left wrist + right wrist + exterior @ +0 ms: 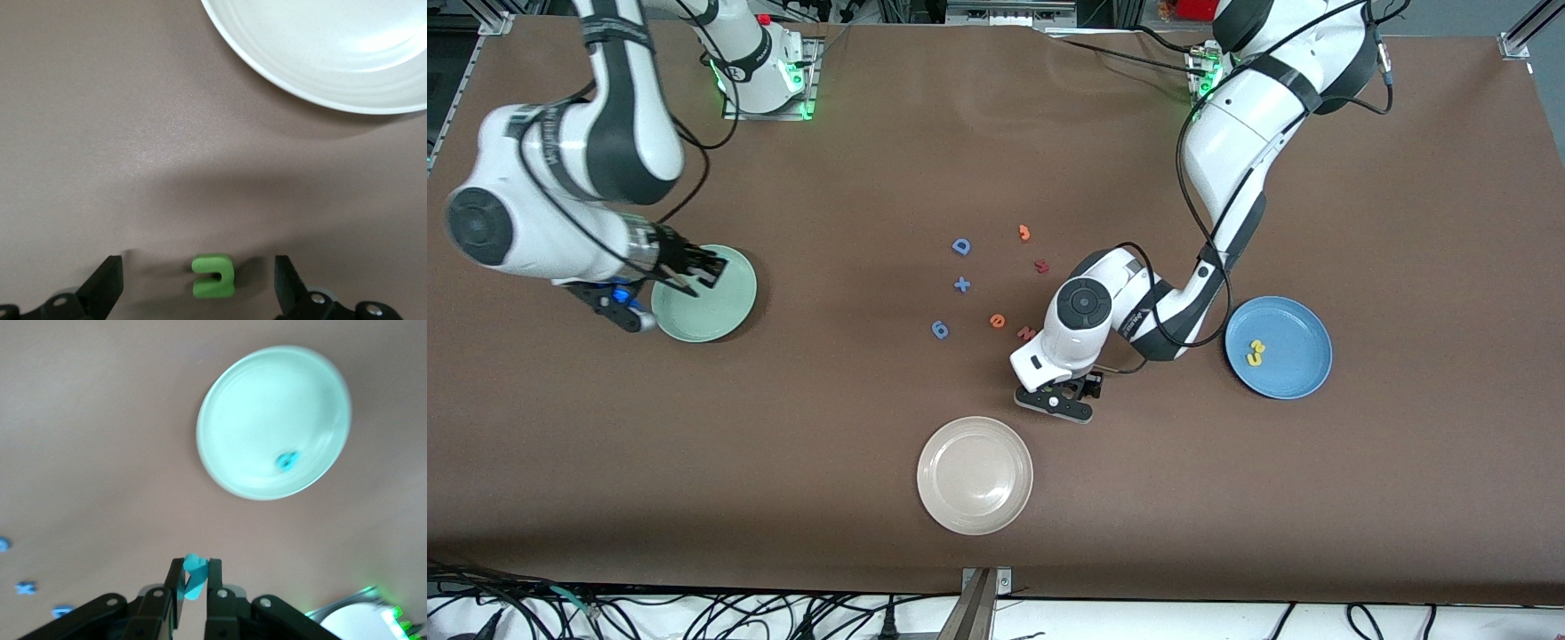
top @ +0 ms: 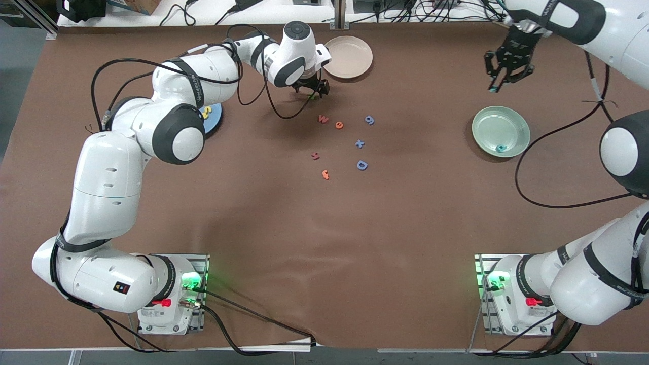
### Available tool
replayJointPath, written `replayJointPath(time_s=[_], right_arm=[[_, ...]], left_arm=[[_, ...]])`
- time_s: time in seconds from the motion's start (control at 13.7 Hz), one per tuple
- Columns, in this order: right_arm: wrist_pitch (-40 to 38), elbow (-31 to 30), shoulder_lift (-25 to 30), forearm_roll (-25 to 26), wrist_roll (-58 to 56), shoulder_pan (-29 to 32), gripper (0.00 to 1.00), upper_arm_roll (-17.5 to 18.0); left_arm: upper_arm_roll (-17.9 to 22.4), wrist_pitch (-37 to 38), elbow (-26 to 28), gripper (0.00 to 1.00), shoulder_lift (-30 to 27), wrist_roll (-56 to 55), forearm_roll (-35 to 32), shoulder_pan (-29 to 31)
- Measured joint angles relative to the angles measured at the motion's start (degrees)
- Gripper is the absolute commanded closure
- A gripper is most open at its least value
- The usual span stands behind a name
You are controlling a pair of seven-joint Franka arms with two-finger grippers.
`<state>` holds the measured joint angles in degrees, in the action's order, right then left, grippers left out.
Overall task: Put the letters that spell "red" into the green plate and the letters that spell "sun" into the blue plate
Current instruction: 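Carry the teal letter to the green plate while the left gripper grasps, then drop the green letter on the blue plate while the right gripper releases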
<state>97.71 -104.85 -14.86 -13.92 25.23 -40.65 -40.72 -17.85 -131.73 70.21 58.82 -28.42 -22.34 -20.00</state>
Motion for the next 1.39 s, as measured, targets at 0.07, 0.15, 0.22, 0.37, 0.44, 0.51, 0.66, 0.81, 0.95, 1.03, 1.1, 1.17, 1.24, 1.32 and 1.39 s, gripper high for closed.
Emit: replayJointPath(time_s=[0.07,0.15,0.22,0.37,0.44,0.51,0.66,0.81,0.95,1.03,1.1,1.17,1.24,1.32,1.39], right_arm=[[0.02,-0.42,-0.12,1.11,-3.74,0.1,1.0,-1.64],[0.26,-0.88,-0.45,1.77,-7.55,0.25,1.0,-3.1],[0.78,-1.35,-0.88,1.97,-10.62,0.49,1.0,-4.1],[4.51,-3.22,-2.15,2.05,-15.12,1.0,1.0,-5.27],[8.85,-5.38,-2.93,2.06,-17.03,1.16,1.0,-5.46],[14.21,-8.2,-3.74,2.06,-18.82,1.38,1.0,-5.48],[23.85,-14.2,-5.96,2.05,-22.58,2.04,1.0,-5.49],[28.57,-17.98,-8.19,1.8,-24.25,2.63,1.0,-5.48],[31.28,-20.24,-9.27,1.27,-24.48,2.69,1.0,-5.35],[32.48,-21.09,-9.61,0.8,-24.49,2.7,1.0,-5.22],[33.19,-21.76,-9.9,-0.19,-24.53,2.72,1.0,-4.92],[33.59,-22.21,-10.28,-1.51,-24.7,2.71,1.0,-4.45],[34.14,-22.45,-10.78,-2.39,-25.1,2.71,1.0,-3.99],[35.08,-22.53,-11.51,-2.9,-25.7,2.71,1.0,-3.69],[36.15,-22.55,-12.33,-3.34,-26.36,2.81,1.0,-3.62]], left_arm=[[0.42,0.0,-0.29,0.04,0.36,-0.18,0.0,-0.53],[0.65,0.0,-0.37,0.08,0.53,-0.29,0.0,-0.98],[0.77,0.01,-0.53,0.14,0.54,-0.35,-0.02,-1.22],[0.78,0.4,-0.92,0.3,0.45,-0.35,-0.02,-1.41],[0.74,0.6,-0.93,0.37,0.34,-0.35,-0.02,-1.49],[0.73,0.91,-0.94,0.44,0.3,-0.36,-0.02,-1.56],[0.56,0.96,-0.98,0.66,0.08,-0.37,-0.01,-1.73],[0.5,1.55,-0.99,0.85,-0.19,-0.4,-0.01,-1.88],[0.56,3.02,-1.03,0.89,-0.47,-0.41,-0.02,-1.85],[0.67,4.48,-1.08,0.89,-0.69,-0.41,-0.02,-1.81],[0.72,6.06,-1.19,0.89,-0.95,-0.41,-0.02,-1.7],[0.74,7.71,-1.32,0.91,-1.4,-0.37,-0.02,-1.56],[0.74,9.35,-1.45,0.91,-2.1,-0.14,-0.02,-1.42],[0.73,10.88,-1.59,0.92,-2.94,0.57,-0.01,-1.23],[0.74,12.76,-1.66,0.95,-3.96,1.68,0.05,-0.92]])
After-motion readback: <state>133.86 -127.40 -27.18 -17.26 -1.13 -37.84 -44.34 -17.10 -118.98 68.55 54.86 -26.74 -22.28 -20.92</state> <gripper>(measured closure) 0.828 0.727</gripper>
